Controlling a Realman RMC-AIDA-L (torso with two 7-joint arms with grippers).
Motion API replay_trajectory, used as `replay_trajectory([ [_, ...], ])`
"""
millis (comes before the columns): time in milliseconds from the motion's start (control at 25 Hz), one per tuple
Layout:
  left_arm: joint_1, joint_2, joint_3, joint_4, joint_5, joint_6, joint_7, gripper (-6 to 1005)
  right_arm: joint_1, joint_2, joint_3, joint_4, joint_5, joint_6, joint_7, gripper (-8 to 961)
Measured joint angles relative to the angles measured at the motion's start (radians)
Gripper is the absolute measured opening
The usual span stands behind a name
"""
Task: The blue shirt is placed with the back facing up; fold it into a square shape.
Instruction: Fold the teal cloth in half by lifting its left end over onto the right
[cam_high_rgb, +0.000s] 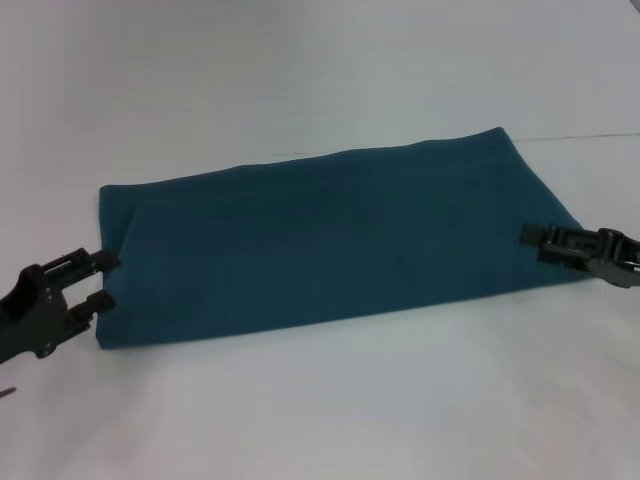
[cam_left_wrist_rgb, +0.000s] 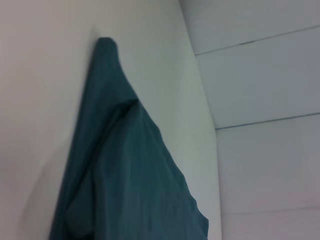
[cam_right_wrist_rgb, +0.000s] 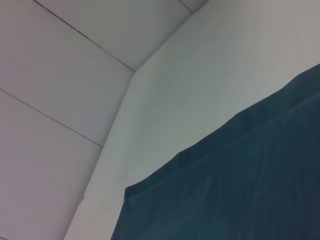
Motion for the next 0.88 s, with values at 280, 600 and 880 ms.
replay_trajectory([
  [280,0.001,0.005,-0.009,-0.014,0.006,-0.003,-0.014,642,0.007,-0.006,-0.006,0.009,-0.015,-0.002,-0.011,733],
  [600,0.024,0.011,-0.044,-0.007,0.058,0.019,-0.108,642,0.009,-0.015,-0.006,0.009,-0.024,-0.004,-0.011,733],
  [880,0.034,0.006,-0.063,-0.047,0.077,-0.009,-0.140,641,0.009,-0.017,-0.005,0.010,-0.025,-0.002,-0.013,733],
])
